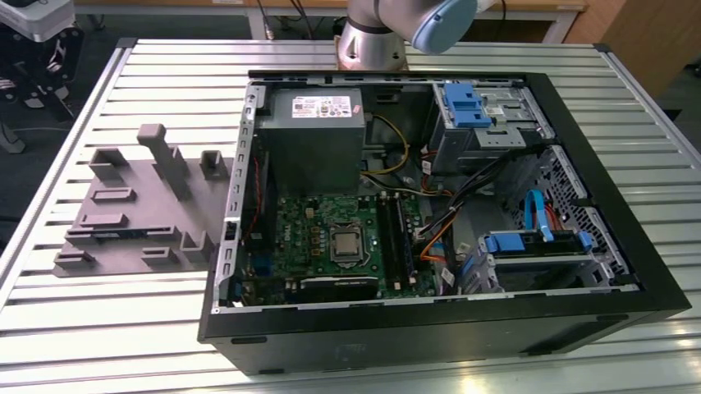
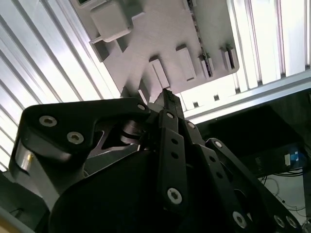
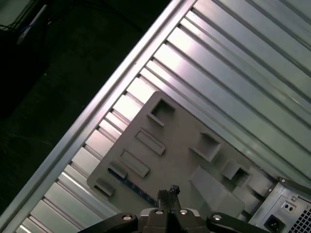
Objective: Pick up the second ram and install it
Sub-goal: 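Pick up the second ram and move it above second insertion slot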
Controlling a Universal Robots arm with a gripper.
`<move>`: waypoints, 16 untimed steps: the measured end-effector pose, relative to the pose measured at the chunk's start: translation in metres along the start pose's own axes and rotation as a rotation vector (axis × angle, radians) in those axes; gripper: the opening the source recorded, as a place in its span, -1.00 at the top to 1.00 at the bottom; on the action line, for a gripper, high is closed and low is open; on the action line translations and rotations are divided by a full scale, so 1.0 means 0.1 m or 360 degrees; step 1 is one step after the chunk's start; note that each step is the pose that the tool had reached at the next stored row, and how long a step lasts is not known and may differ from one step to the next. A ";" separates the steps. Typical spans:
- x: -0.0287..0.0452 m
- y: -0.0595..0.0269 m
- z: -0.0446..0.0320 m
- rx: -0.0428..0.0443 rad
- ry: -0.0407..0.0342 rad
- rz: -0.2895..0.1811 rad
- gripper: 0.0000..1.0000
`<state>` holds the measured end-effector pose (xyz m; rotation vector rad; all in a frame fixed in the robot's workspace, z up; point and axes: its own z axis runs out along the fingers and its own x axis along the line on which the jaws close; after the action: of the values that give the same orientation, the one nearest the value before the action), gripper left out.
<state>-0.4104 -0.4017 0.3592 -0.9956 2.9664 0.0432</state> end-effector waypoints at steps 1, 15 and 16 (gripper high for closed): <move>0.000 0.000 0.000 0.0000 0.0000 -0.0012 0.79; 0.004 0.000 0.002 -0.0005 0.0005 -0.0252 0.79; 0.005 0.000 0.002 -0.0005 0.0006 -0.0269 0.79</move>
<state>-0.4108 -0.4020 0.3590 -1.2434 2.8737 0.0447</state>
